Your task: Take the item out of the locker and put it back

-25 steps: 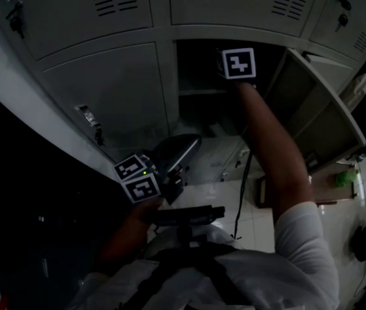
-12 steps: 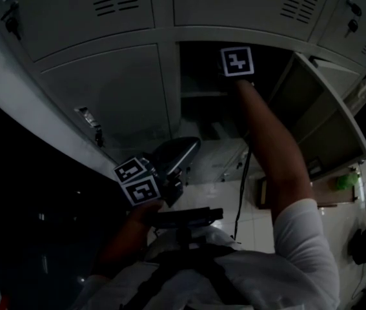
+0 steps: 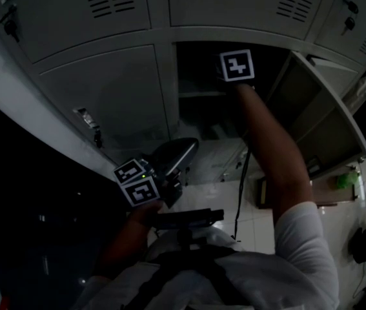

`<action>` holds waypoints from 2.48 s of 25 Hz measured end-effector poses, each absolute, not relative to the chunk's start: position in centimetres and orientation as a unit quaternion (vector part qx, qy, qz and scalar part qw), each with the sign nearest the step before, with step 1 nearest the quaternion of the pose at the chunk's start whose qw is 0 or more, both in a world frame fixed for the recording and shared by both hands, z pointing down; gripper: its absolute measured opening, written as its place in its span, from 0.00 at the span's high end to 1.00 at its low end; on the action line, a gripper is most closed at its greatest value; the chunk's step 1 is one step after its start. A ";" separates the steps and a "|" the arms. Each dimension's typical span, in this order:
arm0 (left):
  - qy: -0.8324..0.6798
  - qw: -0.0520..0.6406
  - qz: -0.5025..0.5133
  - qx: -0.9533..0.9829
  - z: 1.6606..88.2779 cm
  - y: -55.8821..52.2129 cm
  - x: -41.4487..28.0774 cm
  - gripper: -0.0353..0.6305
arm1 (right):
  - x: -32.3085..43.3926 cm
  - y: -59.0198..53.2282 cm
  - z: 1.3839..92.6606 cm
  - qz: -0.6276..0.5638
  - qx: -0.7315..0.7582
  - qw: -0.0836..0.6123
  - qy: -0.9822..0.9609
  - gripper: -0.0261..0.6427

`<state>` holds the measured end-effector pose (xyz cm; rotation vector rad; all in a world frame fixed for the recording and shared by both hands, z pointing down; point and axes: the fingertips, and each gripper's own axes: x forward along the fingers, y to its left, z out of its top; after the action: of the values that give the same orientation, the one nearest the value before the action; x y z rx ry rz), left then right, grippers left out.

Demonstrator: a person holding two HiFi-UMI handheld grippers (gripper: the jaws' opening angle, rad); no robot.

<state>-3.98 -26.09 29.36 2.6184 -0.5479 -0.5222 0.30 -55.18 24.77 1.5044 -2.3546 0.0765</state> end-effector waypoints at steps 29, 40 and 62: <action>-0.182 0.206 -0.184 0.944 29.0 -23.4 -3.7 0.96 | 2.7 -42.6 21.8 -0.032 0.533 0.120 -0.837 0.90; -0.182 0.227 -0.177 0.940 30.8 -22.1 -3.7 0.96 | 3.8 -35.6 24.1 -0.017 0.523 0.104 -0.846 0.90; -0.176 0.249 -0.141 0.942 33.4 -19.3 -3.0 0.96 | 7.1 -26.2 30.4 0.069 0.531 0.073 -0.841 0.90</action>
<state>-3.00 -19.34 33.39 2.5668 -0.4786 -0.3851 7.06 -26.17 30.43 1.5962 -2.5259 0.2086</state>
